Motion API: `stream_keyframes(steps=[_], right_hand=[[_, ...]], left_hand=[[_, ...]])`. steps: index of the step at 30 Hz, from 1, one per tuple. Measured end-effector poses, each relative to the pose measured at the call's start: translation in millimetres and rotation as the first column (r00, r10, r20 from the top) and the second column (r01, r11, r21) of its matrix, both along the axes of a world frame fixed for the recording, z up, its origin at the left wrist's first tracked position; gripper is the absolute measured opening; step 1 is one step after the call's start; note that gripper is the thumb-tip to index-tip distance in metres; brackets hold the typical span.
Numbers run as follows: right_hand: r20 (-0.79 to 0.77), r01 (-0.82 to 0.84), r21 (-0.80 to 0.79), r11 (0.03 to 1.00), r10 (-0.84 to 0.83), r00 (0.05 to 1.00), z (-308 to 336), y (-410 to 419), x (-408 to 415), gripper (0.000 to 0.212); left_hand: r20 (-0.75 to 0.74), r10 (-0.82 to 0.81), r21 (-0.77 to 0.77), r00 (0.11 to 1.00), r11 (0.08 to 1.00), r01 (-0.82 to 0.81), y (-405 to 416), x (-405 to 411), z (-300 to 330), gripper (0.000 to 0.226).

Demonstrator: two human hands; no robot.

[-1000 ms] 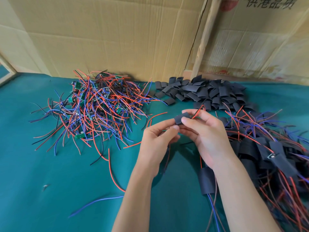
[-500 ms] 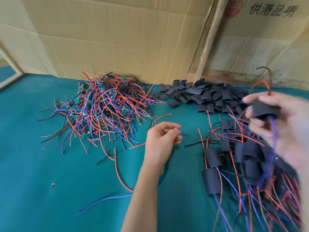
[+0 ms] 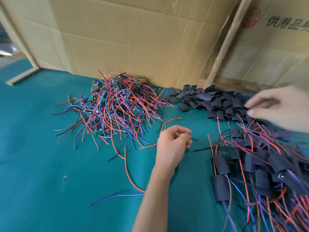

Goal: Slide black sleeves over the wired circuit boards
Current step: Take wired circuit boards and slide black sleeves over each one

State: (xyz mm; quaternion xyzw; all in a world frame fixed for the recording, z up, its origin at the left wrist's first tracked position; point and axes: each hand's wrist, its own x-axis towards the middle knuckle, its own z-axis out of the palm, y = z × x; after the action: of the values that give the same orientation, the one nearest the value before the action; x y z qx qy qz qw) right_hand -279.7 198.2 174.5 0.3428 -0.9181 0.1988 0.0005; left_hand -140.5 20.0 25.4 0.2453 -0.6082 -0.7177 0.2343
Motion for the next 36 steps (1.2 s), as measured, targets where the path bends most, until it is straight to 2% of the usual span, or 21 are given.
stream_keyframes(steps=[4,6,8,9,10,12,13,16,17,22,26,31,36], right_hand=[[0.142,-0.358,0.045,0.933,0.349,0.926,-20,-114,40,0.011],[0.166,-0.434,0.078,0.897,0.418,0.893,-44,-163,53,0.018],[0.145,-0.456,0.122,0.881,0.439,0.887,-63,-203,65,0.029],[0.181,-0.467,0.144,0.872,0.441,0.879,-72,-216,66,0.032],[0.213,-0.478,0.172,0.861,0.442,0.872,-79,-225,66,0.035],[0.252,-0.451,0.219,0.865,0.396,0.883,-93,-236,66,0.037],[0.236,-0.424,0.196,0.884,0.377,0.896,-96,-237,65,0.035],[0.184,-0.327,0.011,0.945,0.319,0.930,-96,-227,54,0.018],[0.190,-0.298,-0.037,0.954,0.299,0.935,-93,-222,51,0.019],[0.232,-0.224,-0.262,0.939,0.287,0.930,-83,-188,41,0.018],[0.307,-0.157,-0.414,0.897,0.300,0.903,-77,-169,38,0.016],[0.354,-0.084,-0.472,0.877,0.276,0.894,-76,-137,50,0.020],[0.460,0.014,-0.505,0.863,0.255,0.851,-82,-100,72,0.021]], left_hand=[[0.056,0.053,-0.023,0.997,0.998,-0.052,0,-2,-3,0.021],[0.051,0.036,-0.021,0.998,0.999,-0.035,-1,-2,-2,0.021],[0.039,0.008,-0.080,0.999,0.997,-0.005,-1,0,0,0.015],[0.039,0.001,-0.114,0.999,0.993,0.004,-1,2,1,0.010],[0.050,0.004,-0.143,0.999,0.990,0.003,-1,4,0,0.017],[0.055,0.012,-0.144,0.998,0.990,-0.004,-4,6,-4,0.033],[0.049,0.006,-0.136,0.999,0.991,0.000,-5,5,-5,0.034],[0.041,-0.019,-0.131,0.999,0.991,0.024,-5,2,-5,0.016],[0.039,-0.020,-0.126,0.999,0.992,0.024,-5,1,-5,0.011],[0.040,0.005,-0.043,0.999,0.999,-0.003,-4,-1,-4,0.022],[0.010,0.107,0.063,0.994,0.992,-0.107,-7,1,-2,0.027],[-0.088,0.249,0.294,0.965,0.932,-0.214,-15,3,4,0.015],[-0.157,0.353,0.461,0.922,0.852,-0.248,-21,6,8,0.016]])
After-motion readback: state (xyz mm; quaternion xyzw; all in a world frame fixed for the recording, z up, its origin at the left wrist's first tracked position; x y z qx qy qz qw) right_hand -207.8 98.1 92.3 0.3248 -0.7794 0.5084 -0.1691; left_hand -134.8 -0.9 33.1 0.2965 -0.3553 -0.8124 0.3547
